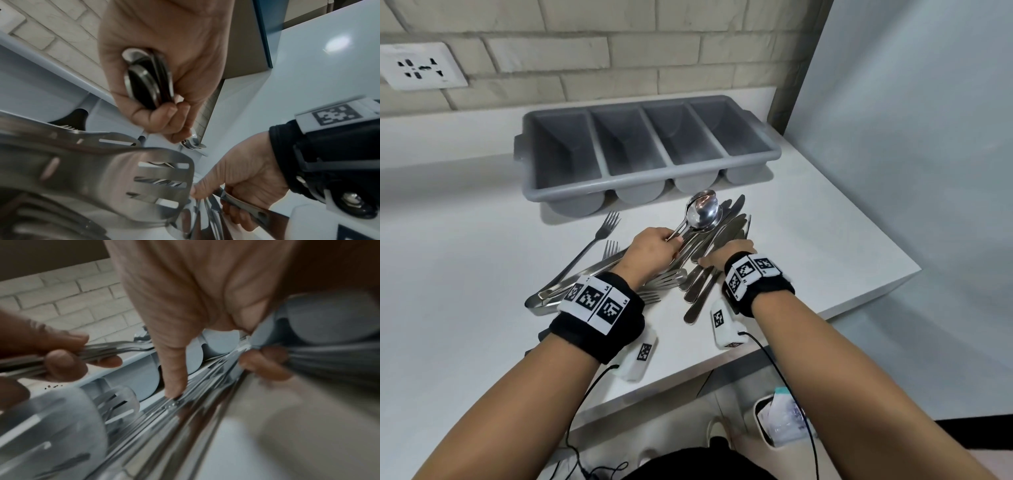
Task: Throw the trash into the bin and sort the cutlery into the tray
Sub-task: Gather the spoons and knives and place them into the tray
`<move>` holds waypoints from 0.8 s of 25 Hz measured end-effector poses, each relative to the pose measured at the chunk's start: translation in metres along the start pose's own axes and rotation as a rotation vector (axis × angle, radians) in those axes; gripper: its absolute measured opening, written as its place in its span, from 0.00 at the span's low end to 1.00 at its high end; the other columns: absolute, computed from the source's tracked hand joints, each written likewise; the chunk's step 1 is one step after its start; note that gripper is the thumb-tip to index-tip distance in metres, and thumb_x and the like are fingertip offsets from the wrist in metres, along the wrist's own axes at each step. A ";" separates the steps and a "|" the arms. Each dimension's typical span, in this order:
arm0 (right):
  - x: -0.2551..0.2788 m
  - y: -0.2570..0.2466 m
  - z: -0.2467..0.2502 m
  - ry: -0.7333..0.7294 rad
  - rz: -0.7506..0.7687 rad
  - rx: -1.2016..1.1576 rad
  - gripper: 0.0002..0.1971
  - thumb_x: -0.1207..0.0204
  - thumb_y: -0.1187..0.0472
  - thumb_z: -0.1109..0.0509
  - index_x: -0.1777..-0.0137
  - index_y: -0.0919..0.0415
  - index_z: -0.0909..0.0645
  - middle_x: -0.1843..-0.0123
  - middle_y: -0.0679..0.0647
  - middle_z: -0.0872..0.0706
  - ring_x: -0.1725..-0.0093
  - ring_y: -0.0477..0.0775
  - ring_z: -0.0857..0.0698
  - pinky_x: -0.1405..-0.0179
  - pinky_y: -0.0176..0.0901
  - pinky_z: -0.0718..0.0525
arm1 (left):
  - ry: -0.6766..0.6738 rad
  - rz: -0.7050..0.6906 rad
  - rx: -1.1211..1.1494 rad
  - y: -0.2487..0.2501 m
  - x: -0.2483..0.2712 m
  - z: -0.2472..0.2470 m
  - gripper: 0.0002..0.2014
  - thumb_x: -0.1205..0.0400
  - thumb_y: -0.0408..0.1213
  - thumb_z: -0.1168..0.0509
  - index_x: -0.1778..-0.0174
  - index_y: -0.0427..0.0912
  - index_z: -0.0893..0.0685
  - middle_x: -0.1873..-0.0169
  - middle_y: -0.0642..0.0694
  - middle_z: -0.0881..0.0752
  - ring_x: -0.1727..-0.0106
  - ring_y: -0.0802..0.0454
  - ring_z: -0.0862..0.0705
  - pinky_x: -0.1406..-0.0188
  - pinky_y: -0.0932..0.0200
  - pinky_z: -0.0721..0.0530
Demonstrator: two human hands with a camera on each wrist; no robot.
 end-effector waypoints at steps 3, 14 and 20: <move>0.002 -0.002 -0.002 0.063 0.020 0.041 0.39 0.39 0.51 0.18 0.32 0.67 0.30 0.35 0.57 0.20 0.34 0.57 0.19 0.35 0.44 0.18 | -0.015 -0.005 0.022 -0.005 0.001 0.002 0.13 0.17 0.39 0.40 0.49 0.33 0.15 0.63 0.41 0.17 0.71 0.48 0.27 0.60 0.58 0.28; 0.010 0.004 0.025 0.016 0.044 -0.267 0.11 0.18 0.63 0.40 0.47 0.69 0.18 0.32 0.61 0.18 0.31 0.58 0.19 0.52 0.37 0.20 | -0.029 -0.029 0.045 -0.008 0.009 0.013 0.10 0.16 0.38 0.40 0.53 0.37 0.16 0.72 0.49 0.19 0.75 0.57 0.26 0.87 0.77 0.31; -0.002 0.016 0.025 0.116 0.137 -0.063 0.16 0.18 0.62 0.42 0.37 0.68 0.20 0.38 0.60 0.13 0.38 0.59 0.15 0.39 0.43 0.20 | -0.027 -0.018 0.049 -0.007 0.008 0.019 0.11 0.16 0.37 0.40 0.48 0.34 0.15 0.72 0.50 0.19 0.80 0.61 0.21 0.88 0.79 0.31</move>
Point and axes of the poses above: each hand's wrist, its own x-axis away from the middle knuckle, its own z-axis out of the back of the hand, y = z × x, the point moved 2 cm from there along -x, towards the middle knuckle
